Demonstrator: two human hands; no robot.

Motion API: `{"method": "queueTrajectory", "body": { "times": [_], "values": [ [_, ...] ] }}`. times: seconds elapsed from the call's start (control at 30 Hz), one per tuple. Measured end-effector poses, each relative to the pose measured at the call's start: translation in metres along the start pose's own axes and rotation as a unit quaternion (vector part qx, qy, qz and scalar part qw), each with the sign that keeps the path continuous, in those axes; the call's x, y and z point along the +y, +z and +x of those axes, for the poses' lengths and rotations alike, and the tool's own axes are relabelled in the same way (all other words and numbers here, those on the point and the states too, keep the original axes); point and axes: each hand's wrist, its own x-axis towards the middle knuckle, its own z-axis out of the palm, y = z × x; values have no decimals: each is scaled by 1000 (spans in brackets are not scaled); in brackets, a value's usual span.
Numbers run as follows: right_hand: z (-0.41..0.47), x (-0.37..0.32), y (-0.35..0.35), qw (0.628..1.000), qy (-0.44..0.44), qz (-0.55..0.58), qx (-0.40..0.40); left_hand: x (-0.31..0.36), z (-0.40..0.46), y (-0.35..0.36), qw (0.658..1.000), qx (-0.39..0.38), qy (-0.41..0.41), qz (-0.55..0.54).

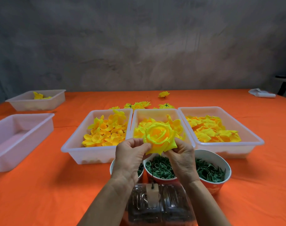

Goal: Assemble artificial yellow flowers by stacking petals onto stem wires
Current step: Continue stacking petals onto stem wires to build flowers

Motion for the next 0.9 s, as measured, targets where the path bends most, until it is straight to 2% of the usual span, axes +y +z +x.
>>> {"method": "queueTrajectory", "body": {
  "times": [0.13,0.4,0.67,0.8,0.9],
  "values": [
    [0,-1,-1,1000,-4,-9,-7,4,3,1,1000,-5,-25,-5],
    [13,-6,1,998,-4,11,-54,8,16,-2,997,28,41,59],
    [24,-5,1,996,23,-24,-78,15,29,-2,998,27,29,42],
    [28,-3,3,996,26,-43,-80,14,37,-4,986,46,94,130],
    [32,-1,7,995,17,-62,-75,14,43,-6,954,79,171,233]
  ]
}}
